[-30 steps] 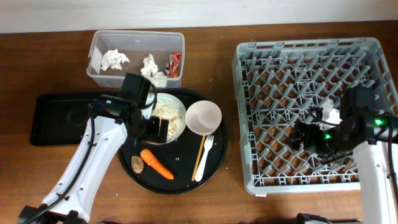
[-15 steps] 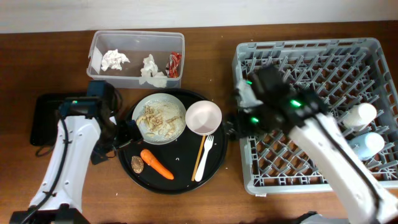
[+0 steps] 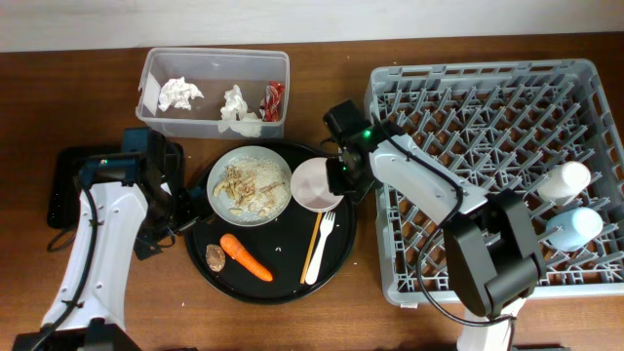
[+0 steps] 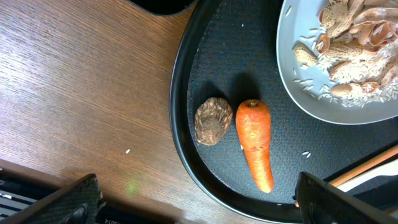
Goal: Sort waste into correct bins and load items into the dishwasher rack
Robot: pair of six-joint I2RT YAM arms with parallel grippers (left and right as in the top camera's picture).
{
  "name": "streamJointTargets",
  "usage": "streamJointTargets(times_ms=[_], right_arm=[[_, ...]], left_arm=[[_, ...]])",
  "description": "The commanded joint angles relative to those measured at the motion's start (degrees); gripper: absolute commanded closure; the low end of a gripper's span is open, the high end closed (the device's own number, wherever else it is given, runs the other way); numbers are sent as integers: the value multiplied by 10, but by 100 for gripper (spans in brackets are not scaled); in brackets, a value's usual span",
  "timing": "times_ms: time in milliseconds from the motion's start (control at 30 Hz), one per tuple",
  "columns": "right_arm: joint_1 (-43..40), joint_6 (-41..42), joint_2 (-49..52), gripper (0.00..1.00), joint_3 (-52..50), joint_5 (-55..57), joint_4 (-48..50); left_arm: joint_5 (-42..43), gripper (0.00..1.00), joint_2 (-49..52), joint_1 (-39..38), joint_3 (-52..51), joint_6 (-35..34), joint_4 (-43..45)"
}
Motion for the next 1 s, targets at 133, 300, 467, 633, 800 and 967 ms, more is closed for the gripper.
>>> streamJointTargets(times_ms=[133,300,467,633,800,967], right_arm=[[5,8,10,96,18,14,6],[-13,7,-42,96,147,121,-113],[-56,8,-140,96,242,395,-218],[-162,78,-144,96,235,696,-229],[-296,78,-73,96,234,715,-206],[-343,78,14,96,234,702,-147]], left_arm=[[2,0,-9,2,-1,-7,0],[1,0,-9,2,-1,-7,0],[0,0,-9,2,-1,-7,3],[0,0,-9,2,-1,-7,13],[1,0,-9,2,-1,-7,13],[2,0,-9,2,-1,-7,13]])
